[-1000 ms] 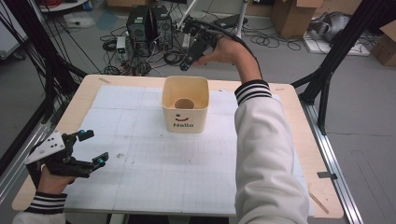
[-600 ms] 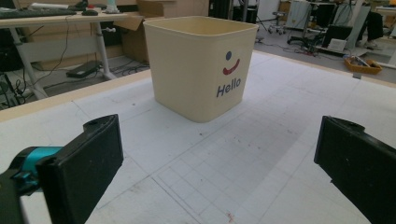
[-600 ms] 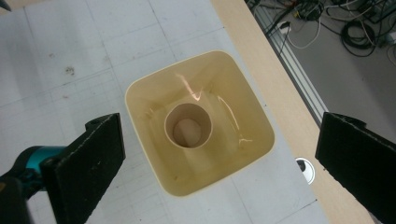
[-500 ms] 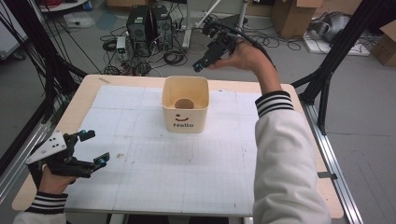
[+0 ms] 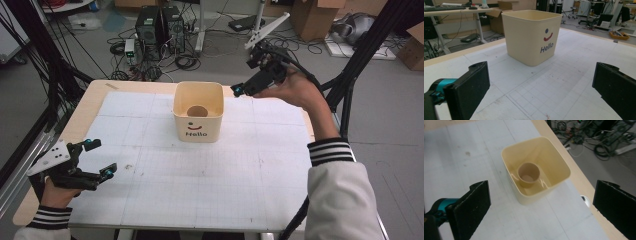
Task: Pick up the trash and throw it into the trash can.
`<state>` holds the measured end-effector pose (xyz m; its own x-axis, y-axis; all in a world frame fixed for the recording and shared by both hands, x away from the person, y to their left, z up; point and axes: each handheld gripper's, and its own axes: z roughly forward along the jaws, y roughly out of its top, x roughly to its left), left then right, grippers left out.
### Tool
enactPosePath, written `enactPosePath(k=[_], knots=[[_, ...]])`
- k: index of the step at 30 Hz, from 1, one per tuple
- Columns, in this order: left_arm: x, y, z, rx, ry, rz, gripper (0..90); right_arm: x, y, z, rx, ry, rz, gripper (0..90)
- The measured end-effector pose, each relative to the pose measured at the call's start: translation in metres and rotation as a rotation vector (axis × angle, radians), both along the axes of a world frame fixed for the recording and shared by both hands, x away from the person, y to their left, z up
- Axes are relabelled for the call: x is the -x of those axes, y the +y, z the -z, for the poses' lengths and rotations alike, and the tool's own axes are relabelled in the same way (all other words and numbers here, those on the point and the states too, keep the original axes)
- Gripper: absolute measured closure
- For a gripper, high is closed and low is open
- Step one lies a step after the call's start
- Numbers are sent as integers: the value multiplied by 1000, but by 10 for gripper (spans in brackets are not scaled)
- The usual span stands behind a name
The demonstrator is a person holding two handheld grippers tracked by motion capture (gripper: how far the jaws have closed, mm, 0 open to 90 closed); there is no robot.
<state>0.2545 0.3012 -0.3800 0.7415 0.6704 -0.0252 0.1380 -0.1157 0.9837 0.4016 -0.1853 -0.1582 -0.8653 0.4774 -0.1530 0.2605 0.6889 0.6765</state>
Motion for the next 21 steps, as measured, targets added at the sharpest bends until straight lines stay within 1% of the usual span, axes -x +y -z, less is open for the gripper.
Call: enactPosePath(k=[1, 2, 3, 5, 6, 7, 8, 10, 14, 16, 17, 18, 21], knots=[[0, 0, 0, 3, 1, -1, 17, 4, -3, 1, -10, -9, -4, 2], [0, 0, 0, 5, 1, -1, 17, 8, -7, 1, -39, -10, -11, 2], [0, 0, 0, 4, 0, 0, 17, 12, -9, 3, -52, -8, -17, 2], [0, 0, 0, 2, -1, 1, 17, 19, -13, 7, -34, -23, -7, 2], [0, 0, 0, 2, -1, 1, 17, 21, -16, 10, -48, -21, -17, 3], [0, 0, 0, 2, -2, 1, 17, 24, -18, 13, -62, -23, -10, 2], [0, 0, 0, 2, -2, 1, 17, 27, -20, 16, -65, -31, -7, 2], [1, 0, -1, 3, -3, 0, 17, 34, -26, 24, -79, -29, -7, 3], [1, 0, 0, 0, -3, 1, 17, 49, -40, 40, -116, -53, -3, 2], [0, 0, 0, -4, -1, 1, 17, 55, -50, 50, -146, -55, 17, 2], [0, 0, 0, 0, 1, 1, 17, 58, -54, 55, -152, -63, 22, 2], [0, 0, 0, -2, -1, 1, 17, 62, -58, 59, -163, -55, 27, 3], [0, 0, 0, -2, 0, -2, 17, 72, -69, 72, -195, -67, 41, 2]])
